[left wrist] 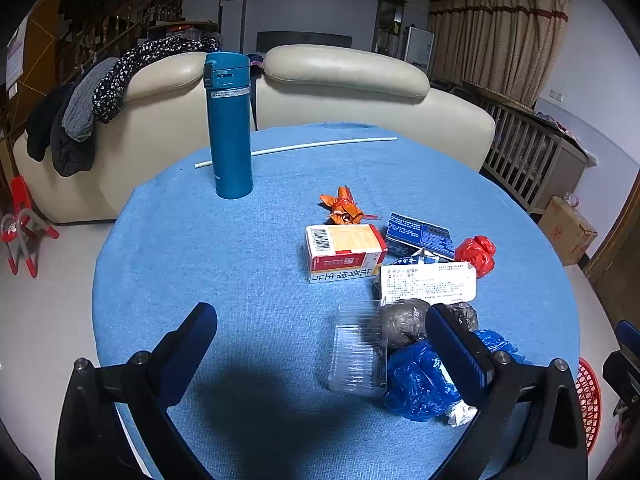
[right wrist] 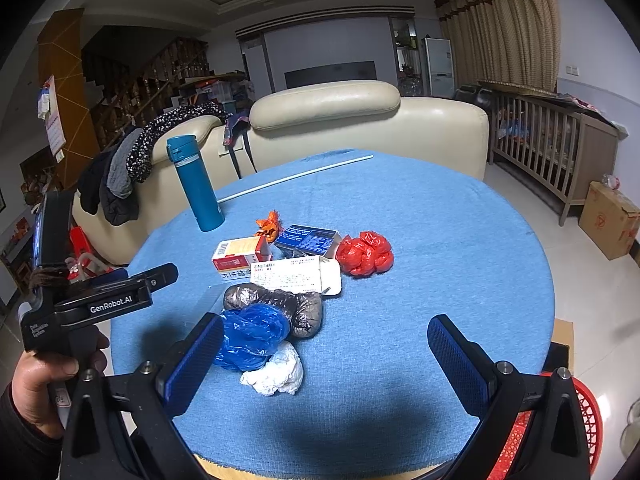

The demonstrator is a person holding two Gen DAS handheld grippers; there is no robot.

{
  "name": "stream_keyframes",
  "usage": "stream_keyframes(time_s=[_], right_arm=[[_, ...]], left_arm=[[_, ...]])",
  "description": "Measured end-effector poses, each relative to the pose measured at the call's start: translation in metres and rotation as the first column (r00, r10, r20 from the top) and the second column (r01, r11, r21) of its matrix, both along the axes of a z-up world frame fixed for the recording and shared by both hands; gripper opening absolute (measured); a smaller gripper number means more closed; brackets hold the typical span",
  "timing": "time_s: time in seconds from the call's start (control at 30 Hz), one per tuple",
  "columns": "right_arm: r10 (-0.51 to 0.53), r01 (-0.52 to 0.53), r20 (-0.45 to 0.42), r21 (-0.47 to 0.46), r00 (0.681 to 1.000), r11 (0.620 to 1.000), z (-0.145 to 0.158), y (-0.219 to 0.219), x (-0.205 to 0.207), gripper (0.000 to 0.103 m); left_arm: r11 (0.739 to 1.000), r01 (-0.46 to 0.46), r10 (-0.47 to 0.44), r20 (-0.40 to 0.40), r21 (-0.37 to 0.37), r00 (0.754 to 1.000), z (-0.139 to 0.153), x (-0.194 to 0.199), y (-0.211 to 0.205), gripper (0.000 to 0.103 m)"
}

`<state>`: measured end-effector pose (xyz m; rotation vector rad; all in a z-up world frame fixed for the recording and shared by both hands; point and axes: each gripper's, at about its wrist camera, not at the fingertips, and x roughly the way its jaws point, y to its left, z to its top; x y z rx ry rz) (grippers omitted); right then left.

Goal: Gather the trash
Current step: 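Move both tools toward the pile of trash on the table, then grasp the blue plastic bag with the right tool while the left tool grasps the clear container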

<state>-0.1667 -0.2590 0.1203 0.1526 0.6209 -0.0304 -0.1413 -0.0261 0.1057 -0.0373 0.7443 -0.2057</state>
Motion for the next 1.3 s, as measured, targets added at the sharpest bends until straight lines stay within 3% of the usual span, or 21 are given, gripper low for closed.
stream_keyframes(time_s=[0.37, 0.7, 0.77, 0.83, 0.9, 0.93, 1.1, 1.3], right_arm=[[0.062, -0.062, -0.022, 0.008, 0.998, 0.998, -0.007, 0.004, 0.008, 0.103], [0.231, -0.237, -0.138, -0.025, 0.963, 0.971, -0.045, 0.054, 0.07, 0.102], [0.244, -0.253, -0.178, -0.027, 0.953, 0.967, -0.061, 0.066, 0.087, 0.096], [0.257, -0.26, -0.223, 0.018, 0.94, 0.965, -0.075, 0.069, 0.1, 0.062], [0.272, -0.256, -0.223, 0.096, 0.936, 0.962, -0.084, 0.067, 0.107, 0.058], [0.279, -0.26, -0.219, 0.114, 0.935, 0.959, -0.084, 0.067, 0.108, 0.052], [0.272, -0.25, -0.117, 0.174, 0.955, 0.953, -0.055, 0.056, 0.091, 0.047], [0.169, -0.162, 0.001, 0.273, 0.986, 0.948, -0.018, 0.007, 0.067, 0.047]], left_arm=[[0.999, -0.027, 0.027, 0.007, -0.027, 1.0, -0.003, -0.001, 0.02, 0.103], [0.992, -0.106, 0.103, -0.056, -0.064, 0.993, -0.03, -0.001, 0.066, 0.103], [0.992, -0.109, 0.105, -0.066, -0.07, 0.992, -0.034, 0.0, 0.07, 0.103], [0.992, -0.105, 0.099, -0.074, -0.072, 0.992, -0.037, 0.002, 0.071, 0.103], [0.993, -0.089, 0.083, -0.076, -0.072, 0.994, -0.039, 0.003, 0.071, 0.103], [0.994, -0.081, 0.076, -0.074, -0.07, 0.994, -0.039, 0.003, 0.07, 0.103], [0.995, -0.048, 0.041, -0.078, -0.084, 0.996, -0.038, 0.006, 0.06, 0.103], [0.997, 0.049, -0.055, -0.102, -0.063, 0.993, -0.042, 0.008, 0.02, 0.103]])
